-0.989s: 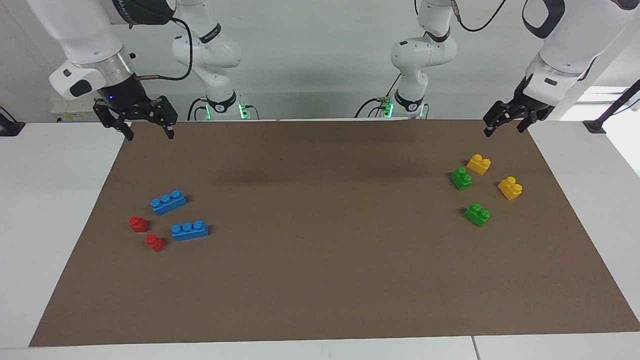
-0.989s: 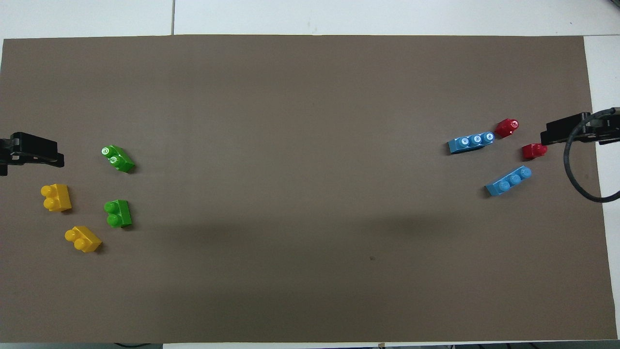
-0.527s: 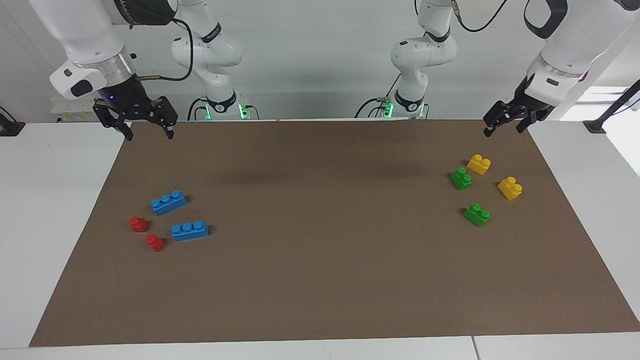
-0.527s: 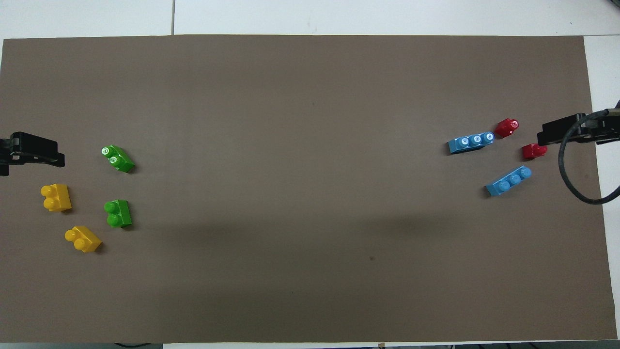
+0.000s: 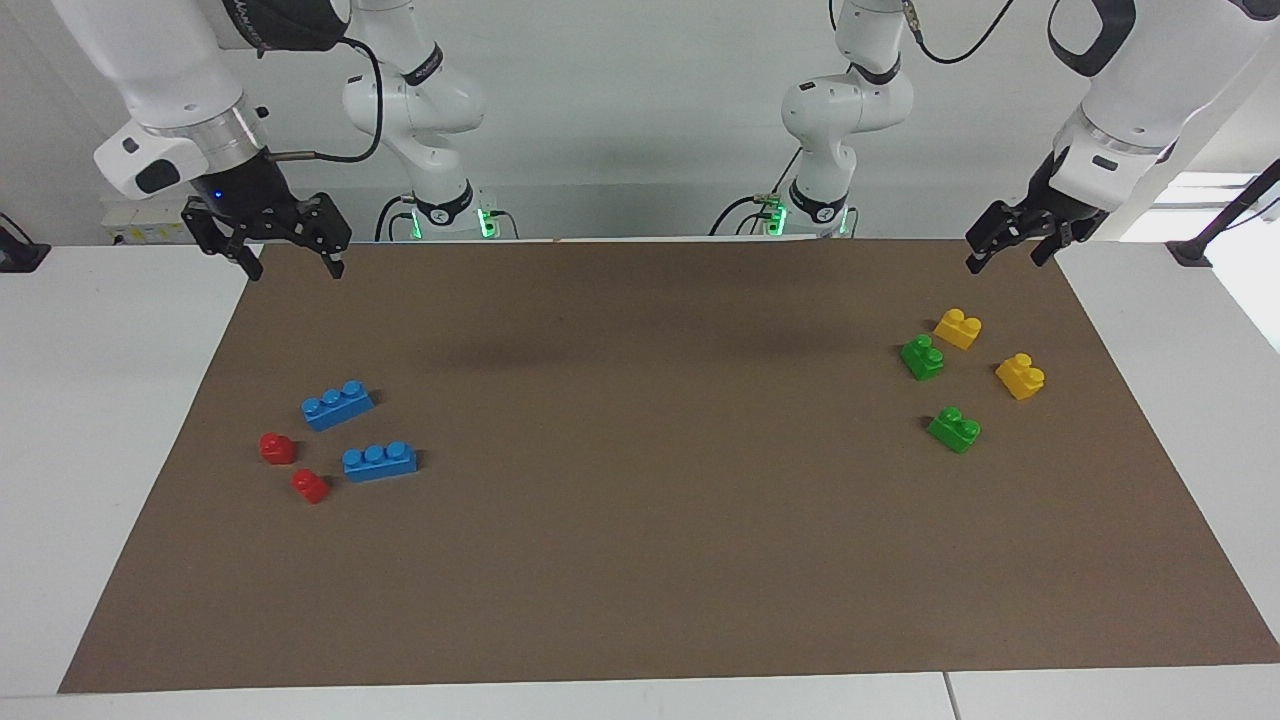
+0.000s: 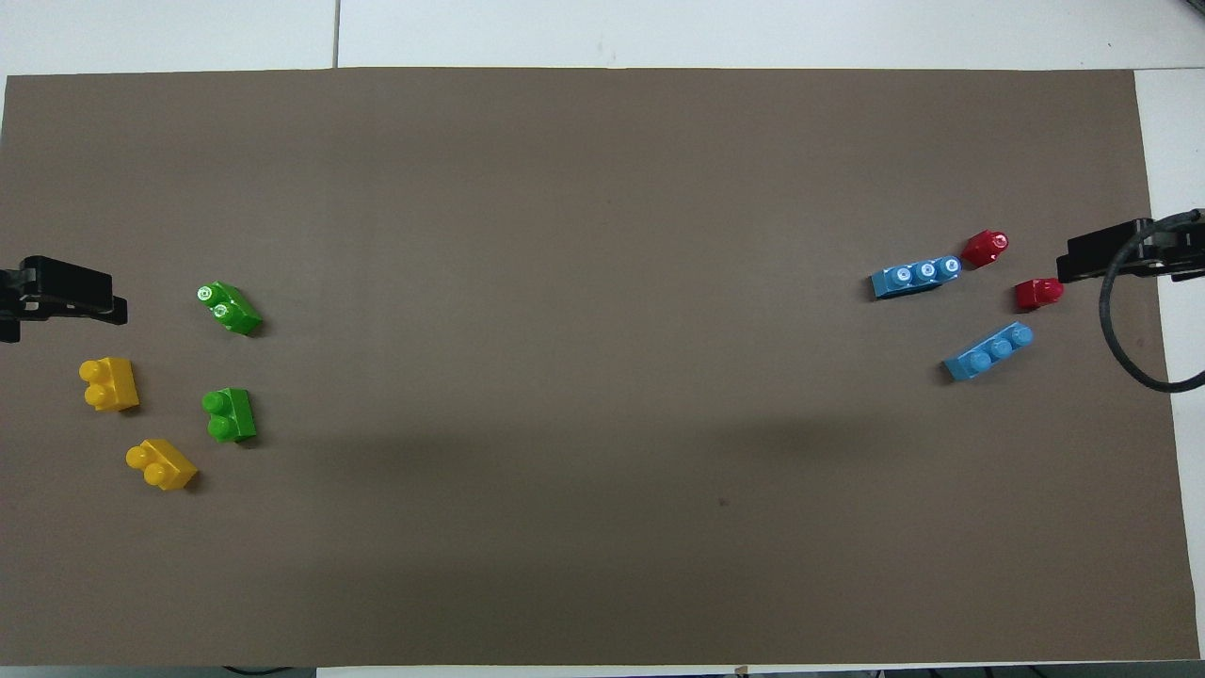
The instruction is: Remove green block with left arm and hold with right
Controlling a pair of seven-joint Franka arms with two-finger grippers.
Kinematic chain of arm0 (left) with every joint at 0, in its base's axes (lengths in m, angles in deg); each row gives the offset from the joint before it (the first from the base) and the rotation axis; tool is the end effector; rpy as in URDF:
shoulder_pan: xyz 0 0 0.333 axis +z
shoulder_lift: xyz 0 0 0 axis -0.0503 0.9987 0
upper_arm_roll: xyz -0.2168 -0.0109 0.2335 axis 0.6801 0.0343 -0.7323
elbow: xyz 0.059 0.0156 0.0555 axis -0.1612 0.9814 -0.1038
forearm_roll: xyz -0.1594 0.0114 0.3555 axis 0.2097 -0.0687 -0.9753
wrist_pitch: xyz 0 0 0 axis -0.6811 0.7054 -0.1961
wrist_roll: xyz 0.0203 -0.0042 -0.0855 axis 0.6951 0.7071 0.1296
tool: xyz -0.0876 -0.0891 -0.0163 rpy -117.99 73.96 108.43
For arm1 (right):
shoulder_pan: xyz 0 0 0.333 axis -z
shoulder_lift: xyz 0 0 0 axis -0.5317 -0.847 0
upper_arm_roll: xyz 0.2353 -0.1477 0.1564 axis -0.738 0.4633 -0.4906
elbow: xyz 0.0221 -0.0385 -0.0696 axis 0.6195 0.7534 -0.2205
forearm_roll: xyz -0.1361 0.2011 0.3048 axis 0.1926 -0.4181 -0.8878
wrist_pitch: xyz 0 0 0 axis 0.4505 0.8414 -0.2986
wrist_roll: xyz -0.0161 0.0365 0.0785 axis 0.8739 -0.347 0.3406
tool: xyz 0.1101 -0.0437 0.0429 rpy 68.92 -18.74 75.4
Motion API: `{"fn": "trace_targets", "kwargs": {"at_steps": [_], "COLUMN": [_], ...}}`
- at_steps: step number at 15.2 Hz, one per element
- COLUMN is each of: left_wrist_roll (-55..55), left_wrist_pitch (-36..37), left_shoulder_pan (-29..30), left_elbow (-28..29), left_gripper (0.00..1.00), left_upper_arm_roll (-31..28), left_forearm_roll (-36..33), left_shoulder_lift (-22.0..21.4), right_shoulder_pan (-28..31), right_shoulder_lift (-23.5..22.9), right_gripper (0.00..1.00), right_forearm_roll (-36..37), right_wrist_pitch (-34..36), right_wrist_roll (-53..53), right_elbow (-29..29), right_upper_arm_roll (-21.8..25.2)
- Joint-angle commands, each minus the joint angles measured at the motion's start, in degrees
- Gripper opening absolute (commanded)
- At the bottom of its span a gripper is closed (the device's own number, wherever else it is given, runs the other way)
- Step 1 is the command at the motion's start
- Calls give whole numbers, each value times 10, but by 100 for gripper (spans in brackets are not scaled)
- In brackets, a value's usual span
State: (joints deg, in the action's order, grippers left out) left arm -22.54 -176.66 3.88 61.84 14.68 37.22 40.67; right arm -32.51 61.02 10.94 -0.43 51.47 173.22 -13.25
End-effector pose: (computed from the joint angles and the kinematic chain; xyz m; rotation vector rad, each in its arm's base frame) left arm 0.5345 0.0012 0.6016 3.0994 0.1069 -0.0704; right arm 0.5498 -0.0078 0.6205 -3.1260 0.0265 -0.0345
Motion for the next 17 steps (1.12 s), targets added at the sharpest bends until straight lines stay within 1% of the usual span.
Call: {"fn": "trace_targets", "kwargs": {"at_steps": [1,17], "left_wrist_roll": [-2,-2], "left_wrist_pitch": [-14,-17], "left_shoulder_pan": [-3,-3], "left_elbow": [23,23], "left_gripper": [100,100], "left_upper_arm_roll": [-4,-4], "left_forearm_roll": [8,8], "left_shoulder_lift": [-19,-19], "right_shoulder_pan": [-1,0], "right_shoulder_lift": [8,8], "right_gripper": [100,100], "right_forearm_roll": [8,10], "right_wrist_pitch": [7,14], "right_wrist_roll": [-10,-11], "right_elbow": [6,5], "right_upper_arm_roll": [4,4]}}
